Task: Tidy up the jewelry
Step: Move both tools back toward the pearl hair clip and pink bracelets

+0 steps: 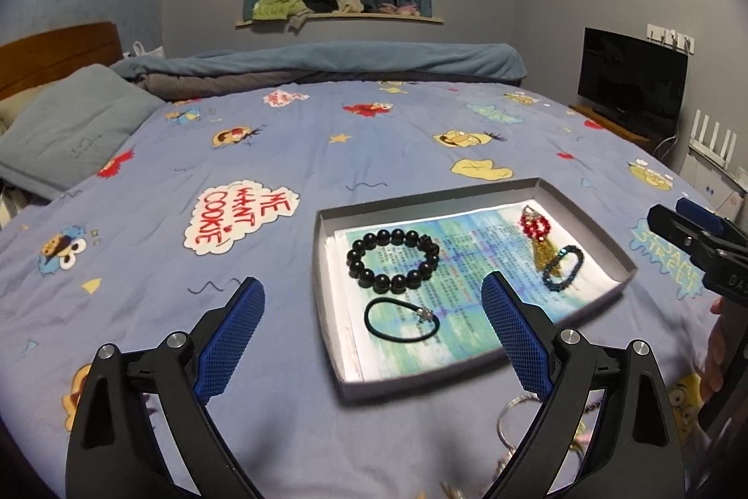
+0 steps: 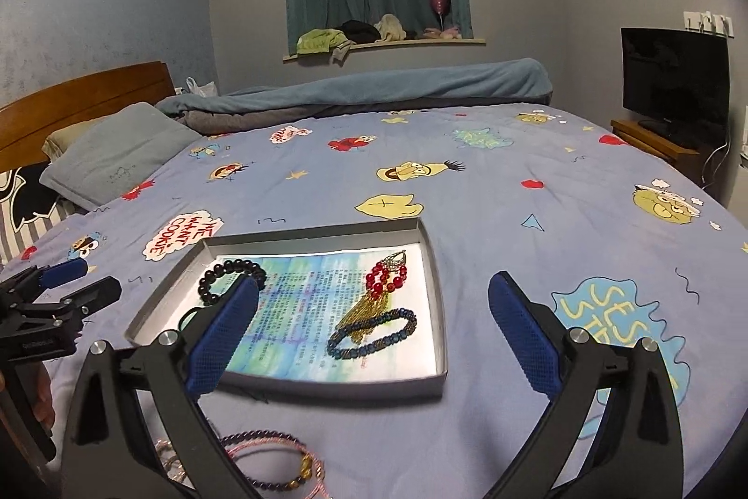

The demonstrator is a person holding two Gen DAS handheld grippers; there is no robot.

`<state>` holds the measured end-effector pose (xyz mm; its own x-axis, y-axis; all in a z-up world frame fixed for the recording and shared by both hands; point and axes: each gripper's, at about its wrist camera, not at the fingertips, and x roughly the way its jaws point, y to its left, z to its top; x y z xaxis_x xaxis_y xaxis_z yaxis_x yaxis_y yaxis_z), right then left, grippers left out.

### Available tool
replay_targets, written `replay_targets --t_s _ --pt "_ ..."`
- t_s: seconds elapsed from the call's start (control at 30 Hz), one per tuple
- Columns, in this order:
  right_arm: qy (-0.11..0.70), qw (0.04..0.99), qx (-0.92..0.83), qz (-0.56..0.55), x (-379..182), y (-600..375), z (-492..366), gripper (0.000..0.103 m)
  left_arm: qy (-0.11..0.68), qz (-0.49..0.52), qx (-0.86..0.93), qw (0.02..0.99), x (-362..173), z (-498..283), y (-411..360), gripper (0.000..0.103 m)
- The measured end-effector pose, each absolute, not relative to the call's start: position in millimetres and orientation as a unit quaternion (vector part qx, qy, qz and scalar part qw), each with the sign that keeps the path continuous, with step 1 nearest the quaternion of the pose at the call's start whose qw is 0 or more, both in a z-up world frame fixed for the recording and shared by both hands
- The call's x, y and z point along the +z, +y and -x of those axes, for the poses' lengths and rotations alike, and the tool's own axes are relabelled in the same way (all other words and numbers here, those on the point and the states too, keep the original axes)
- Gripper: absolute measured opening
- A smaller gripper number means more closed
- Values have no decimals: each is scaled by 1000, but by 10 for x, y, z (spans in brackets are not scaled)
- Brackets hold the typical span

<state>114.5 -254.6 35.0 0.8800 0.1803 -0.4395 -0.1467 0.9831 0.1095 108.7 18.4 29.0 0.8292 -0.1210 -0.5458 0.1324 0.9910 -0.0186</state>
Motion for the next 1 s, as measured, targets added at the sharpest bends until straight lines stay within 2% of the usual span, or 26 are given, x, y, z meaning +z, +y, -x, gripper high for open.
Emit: replay_targets --t_s 0.3,0.57,1.0 --pt "226 968 104 -10 390 -2435 -838 97 278 -17 -85 957 396 -730 200 94" --pt "260 958 118 18 127 -2391 -636 97 315 -22 -91 944 65 -497 295 94" --pt "310 941 136 2 -163 -2494 -525 97 375 -29 -124 918 -297 -276 326 94"
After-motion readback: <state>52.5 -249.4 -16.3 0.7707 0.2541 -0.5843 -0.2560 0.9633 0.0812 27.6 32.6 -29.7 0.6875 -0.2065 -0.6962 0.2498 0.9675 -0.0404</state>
